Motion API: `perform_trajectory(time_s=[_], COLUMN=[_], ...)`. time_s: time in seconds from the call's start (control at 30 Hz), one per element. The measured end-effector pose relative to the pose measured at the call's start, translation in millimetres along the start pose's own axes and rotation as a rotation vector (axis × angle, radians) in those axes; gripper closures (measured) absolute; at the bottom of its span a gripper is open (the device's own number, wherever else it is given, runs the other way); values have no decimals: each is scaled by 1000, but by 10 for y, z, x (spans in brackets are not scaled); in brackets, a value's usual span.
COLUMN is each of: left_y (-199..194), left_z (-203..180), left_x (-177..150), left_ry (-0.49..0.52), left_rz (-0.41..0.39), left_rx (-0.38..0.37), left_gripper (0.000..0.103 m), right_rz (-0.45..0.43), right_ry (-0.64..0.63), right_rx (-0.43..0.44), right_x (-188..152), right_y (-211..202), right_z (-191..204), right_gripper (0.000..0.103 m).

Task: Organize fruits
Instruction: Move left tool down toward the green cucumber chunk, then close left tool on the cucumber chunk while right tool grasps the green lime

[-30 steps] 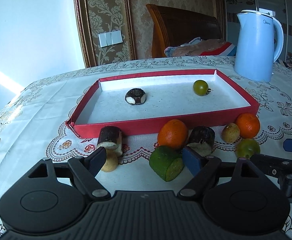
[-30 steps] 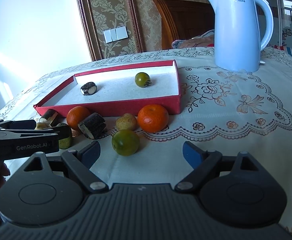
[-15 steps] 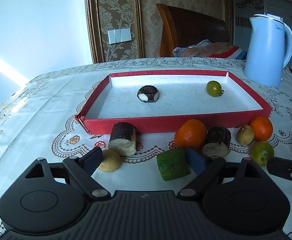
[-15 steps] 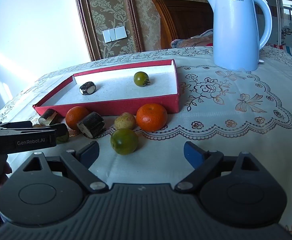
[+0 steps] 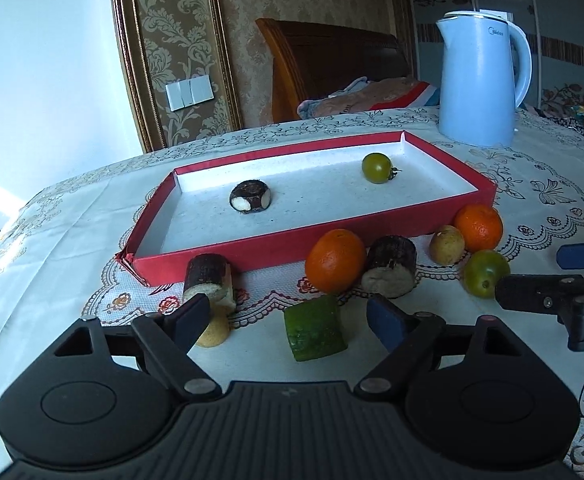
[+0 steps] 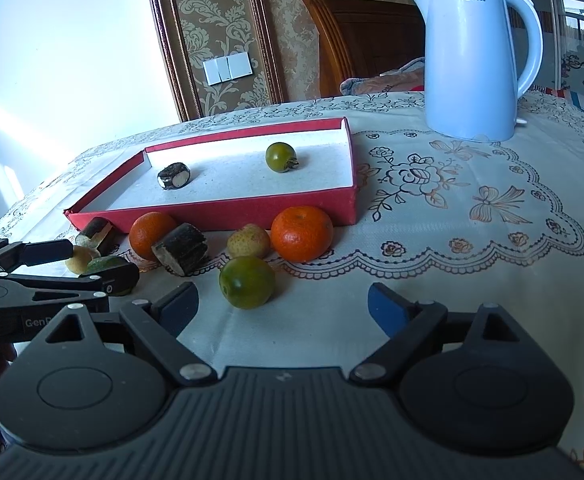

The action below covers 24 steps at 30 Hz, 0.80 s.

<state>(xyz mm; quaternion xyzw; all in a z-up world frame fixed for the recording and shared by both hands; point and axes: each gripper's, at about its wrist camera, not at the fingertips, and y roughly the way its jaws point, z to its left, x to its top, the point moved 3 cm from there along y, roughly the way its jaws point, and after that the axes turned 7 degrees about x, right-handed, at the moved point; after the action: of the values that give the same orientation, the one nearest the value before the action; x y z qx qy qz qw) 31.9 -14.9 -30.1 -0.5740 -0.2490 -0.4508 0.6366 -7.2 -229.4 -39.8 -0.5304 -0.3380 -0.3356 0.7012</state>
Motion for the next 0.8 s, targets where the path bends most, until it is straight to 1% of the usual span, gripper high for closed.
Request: perform_trajectory(time_s=[0.07, 0.1, 0.13, 0.17, 0.2, 0.33, 0.43, 0.53, 0.63, 0.8], left_y=[18, 16, 10, 2, -7, -7, -12, -4, 4, 26], left_z=[-3, 8, 26, 36, 49, 18, 44, 59, 47, 45], left_x=[2, 5, 9, 11, 14, 2, -6, -10, -14, -22], left_ry=[9, 3, 0, -6, -16, -3, -26, -38, -33, -36], left_rz=[-2, -5, -13, -19, -23, -29, -23, -16, -9, 8], left_rx=[13, 20, 27, 22, 10, -4, -32, -45, -53, -70], left_gripper=[21, 29, 39, 45, 52, 56, 60, 60, 60, 60], right_rz=[-1, -1, -2, -3, -3, 2, 11, 15, 31, 42], right_ry=[1, 0, -3, -5, -7, -26, -50, -76, -91, -104], right_rx=[-1, -1, -2, -3, -3, -9, -18, -24, -8, -2], right_x=[-1, -2, -3, -3, -3, -1, 2, 16, 45, 121], right_y=[-4, -2, -5, -7, -7, -4, 18, 33, 72, 152], right_z=[-1, -1, 3, 6, 10, 36, 79, 121, 162, 212], right_gripper=[12, 12, 12, 12, 12, 12, 12, 13, 16, 18])
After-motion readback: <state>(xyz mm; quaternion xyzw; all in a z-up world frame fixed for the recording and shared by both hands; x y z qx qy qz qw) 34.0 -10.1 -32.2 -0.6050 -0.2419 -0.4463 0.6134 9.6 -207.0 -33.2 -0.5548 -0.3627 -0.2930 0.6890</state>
